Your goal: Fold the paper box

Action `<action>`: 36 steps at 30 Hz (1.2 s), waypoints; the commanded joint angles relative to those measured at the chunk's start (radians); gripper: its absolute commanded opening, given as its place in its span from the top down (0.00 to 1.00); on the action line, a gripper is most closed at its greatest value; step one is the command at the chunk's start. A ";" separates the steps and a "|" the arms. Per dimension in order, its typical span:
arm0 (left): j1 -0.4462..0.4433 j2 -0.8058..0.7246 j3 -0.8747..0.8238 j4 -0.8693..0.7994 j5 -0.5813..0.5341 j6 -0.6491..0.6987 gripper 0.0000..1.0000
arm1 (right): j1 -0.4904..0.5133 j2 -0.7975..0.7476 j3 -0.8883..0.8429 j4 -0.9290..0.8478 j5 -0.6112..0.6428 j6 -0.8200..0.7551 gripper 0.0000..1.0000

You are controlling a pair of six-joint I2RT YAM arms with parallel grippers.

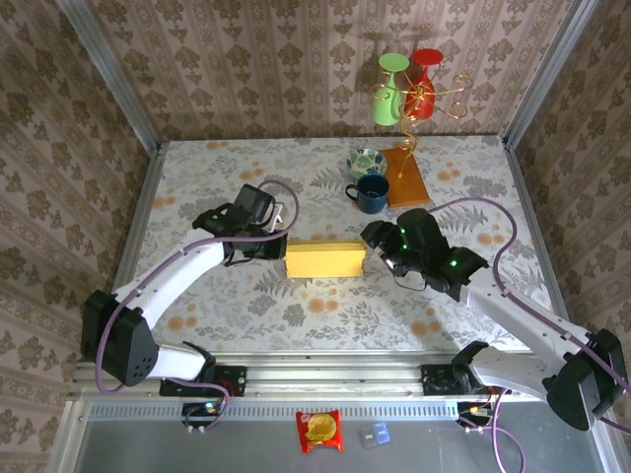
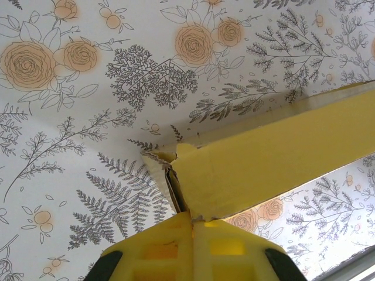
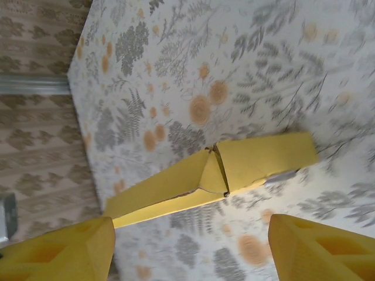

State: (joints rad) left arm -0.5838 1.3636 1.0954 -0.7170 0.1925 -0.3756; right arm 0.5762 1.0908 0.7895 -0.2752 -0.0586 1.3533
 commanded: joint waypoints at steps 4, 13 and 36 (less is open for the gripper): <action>-0.017 0.002 0.000 -0.072 -0.021 0.015 1.00 | -0.005 0.048 -0.067 0.213 -0.096 0.412 0.29; -0.022 0.009 0.013 -0.075 -0.019 0.018 1.00 | -0.030 0.102 -0.127 0.313 -0.096 0.447 0.40; 0.150 -0.139 -0.033 0.013 0.213 -0.399 0.59 | -0.055 0.138 -0.154 0.140 -0.119 0.380 0.68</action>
State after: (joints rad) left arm -0.4564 1.2278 1.0962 -0.7532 0.3187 -0.6430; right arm 0.5262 1.2045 0.6460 0.0074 -0.1783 1.7527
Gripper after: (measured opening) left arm 0.407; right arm 0.324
